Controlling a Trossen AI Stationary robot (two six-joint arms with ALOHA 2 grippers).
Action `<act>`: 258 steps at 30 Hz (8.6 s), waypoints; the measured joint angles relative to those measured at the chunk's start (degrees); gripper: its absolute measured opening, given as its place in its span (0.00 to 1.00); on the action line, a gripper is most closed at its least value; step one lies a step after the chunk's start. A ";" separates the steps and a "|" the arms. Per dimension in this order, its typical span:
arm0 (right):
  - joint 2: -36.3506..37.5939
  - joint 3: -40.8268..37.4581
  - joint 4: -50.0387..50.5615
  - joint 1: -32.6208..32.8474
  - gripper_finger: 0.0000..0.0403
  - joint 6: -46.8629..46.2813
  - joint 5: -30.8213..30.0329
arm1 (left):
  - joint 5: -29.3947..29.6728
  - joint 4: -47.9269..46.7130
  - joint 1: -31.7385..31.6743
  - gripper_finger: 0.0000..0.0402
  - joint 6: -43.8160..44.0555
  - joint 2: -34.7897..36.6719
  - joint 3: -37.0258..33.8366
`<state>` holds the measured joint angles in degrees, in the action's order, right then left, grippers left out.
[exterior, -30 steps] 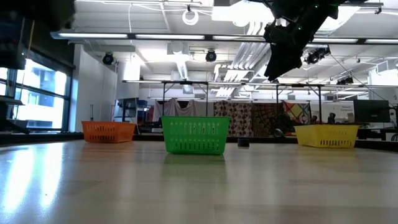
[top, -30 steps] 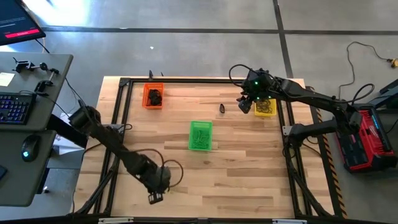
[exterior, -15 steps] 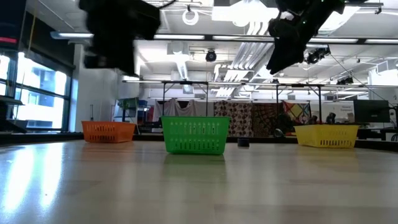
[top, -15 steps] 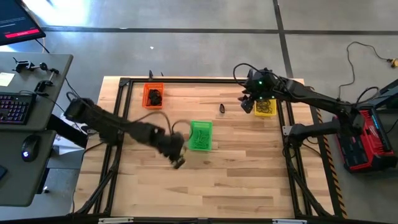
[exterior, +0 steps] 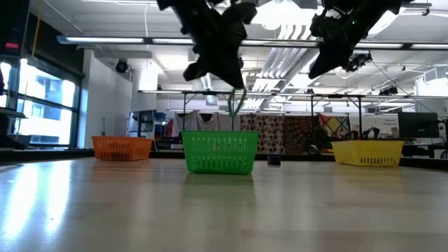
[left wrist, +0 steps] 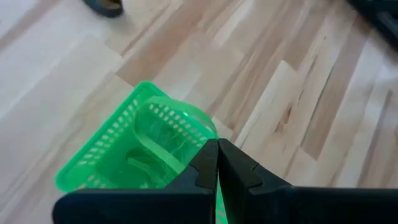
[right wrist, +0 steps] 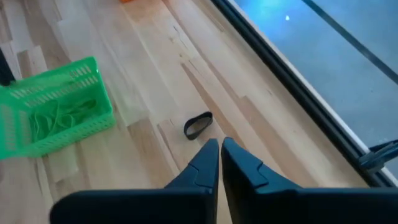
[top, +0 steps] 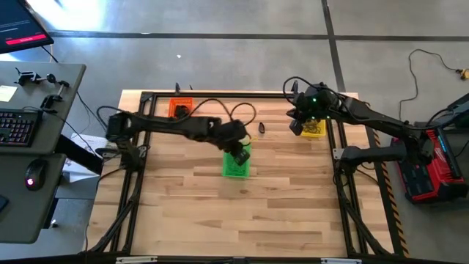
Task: Sort rubber bands into baskets
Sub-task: Put the green rubber band into the green bin, then put the black rubber band into the orange bin
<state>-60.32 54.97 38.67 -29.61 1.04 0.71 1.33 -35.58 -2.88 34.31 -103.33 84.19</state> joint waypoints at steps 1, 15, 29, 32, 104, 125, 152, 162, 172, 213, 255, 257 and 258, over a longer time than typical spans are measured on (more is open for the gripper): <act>0.05 -0.21 0.07 0.00 0.02 -0.26 0.00 | -0.84 -0.68 -0.36 0.00 -0.73 -1.43 1.18; 2.69 -0.56 0.90 -0.02 0.01 -0.42 0.00 | -4.71 -2.31 -0.80 0.00 -1.58 -10.97 3.93; 2.82 -0.56 0.97 -0.02 0.00 0.37 0.00 | -3.91 -2.07 -1.15 0.02 -2.93 -15.15 3.92; 2.82 -0.56 0.97 -0.02 0.00 0.37 0.00 | -3.57 -2.67 -1.04 0.07 -3.55 -14.95 4.56; 19.26 -0.49 9.19 -9.05 0.00 3.06 6.69 | 11.98 5.51 -12.14 0.63 6.57 -33.53 26.05; 19.26 -0.49 9.43 -9.05 0.00 3.07 6.67 | 2.52 -0.15 -11.98 0.07 -7.40 -33.44 31.08; 19.24 -0.49 9.36 -9.05 0.00 2.86 8.87 | 3.01 -4.81 -11.74 0.40 -28.80 -37.03 36.45; 19.24 -0.49 9.36 -9.05 0.00 2.44 8.90 | 6.74 -5.26 -11.52 0.33 -29.02 -37.73 36.47; 19.24 -0.49 9.36 -9.05 0.00 2.44 8.92 | 3.39 -3.56 -12.10 0.32 -29.95 -37.90 36.47; 19.52 -0.51 9.36 -8.98 0.00 2.18 10.00 | 2.13 -17.58 -9.63 0.00 -29.91 -29.40 49.85; 19.52 -0.51 3.92 -8.98 0.00 1.42 15.22 | 2.82 20.23 -4.58 0.00 -28.38 -24.32 27.74; 19.52 -0.51 3.96 -8.98 0.00 1.78 16.31 | 2.33 25.15 -4.34 0.00 -27.83 -22.16 22.99; 19.52 -0.51 3.98 -8.98 0.00 2.11 16.52 | 2.34 27.83 -4.24 0.00 -27.39 -20.74 20.15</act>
<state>-40.80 54.46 42.65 -38.59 3.15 17.23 3.67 -7.75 -7.12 6.93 -124.06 104.34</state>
